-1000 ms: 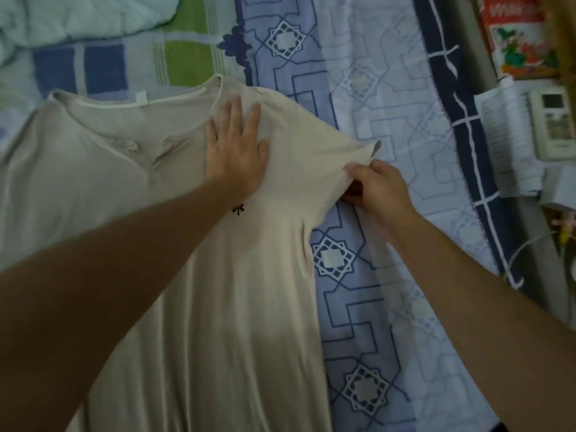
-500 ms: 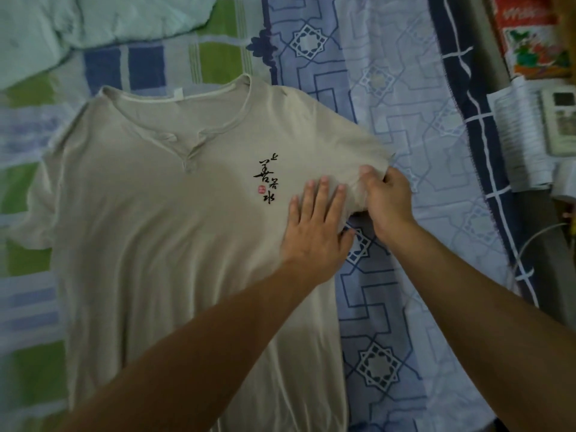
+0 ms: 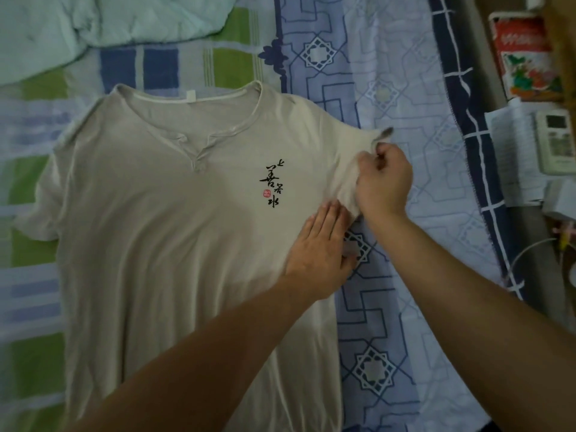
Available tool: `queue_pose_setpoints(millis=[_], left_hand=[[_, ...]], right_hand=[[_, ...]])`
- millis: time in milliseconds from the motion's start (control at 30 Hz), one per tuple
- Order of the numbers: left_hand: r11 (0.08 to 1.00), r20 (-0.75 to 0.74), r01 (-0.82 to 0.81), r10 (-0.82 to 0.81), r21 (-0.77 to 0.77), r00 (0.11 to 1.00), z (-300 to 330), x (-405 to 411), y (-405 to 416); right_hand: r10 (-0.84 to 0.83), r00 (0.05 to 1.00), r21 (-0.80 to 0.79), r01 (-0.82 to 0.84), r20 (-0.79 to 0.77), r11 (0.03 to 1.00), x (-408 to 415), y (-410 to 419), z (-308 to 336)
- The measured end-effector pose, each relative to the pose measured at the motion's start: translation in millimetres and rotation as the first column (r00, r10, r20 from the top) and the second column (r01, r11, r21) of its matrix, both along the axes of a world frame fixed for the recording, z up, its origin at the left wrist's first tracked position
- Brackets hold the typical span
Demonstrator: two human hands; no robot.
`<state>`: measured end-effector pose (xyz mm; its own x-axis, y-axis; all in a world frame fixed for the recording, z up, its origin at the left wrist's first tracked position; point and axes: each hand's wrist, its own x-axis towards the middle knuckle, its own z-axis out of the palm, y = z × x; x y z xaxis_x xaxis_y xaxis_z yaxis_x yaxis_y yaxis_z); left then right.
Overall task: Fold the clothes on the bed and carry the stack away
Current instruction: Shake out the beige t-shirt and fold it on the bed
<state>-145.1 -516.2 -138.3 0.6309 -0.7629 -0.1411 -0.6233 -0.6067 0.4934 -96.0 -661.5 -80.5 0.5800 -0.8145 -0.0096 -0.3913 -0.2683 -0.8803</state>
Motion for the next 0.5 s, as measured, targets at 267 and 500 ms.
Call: queue_pose_setpoints(millis=[267,500], left_hand=[[0.911,-0.267,-0.222,0.13,-0.348,0.955,8,-24,14],[0.419,-0.759,-0.874,0.476,-0.248,0.444,31,2,32]], right_hand=[[0.665,0.676,0.174,-0.647,-0.319,0.742,8,56,-9],[0.388,0.857,-0.183,-0.465,-0.338,0.866,-10,28,-6]])
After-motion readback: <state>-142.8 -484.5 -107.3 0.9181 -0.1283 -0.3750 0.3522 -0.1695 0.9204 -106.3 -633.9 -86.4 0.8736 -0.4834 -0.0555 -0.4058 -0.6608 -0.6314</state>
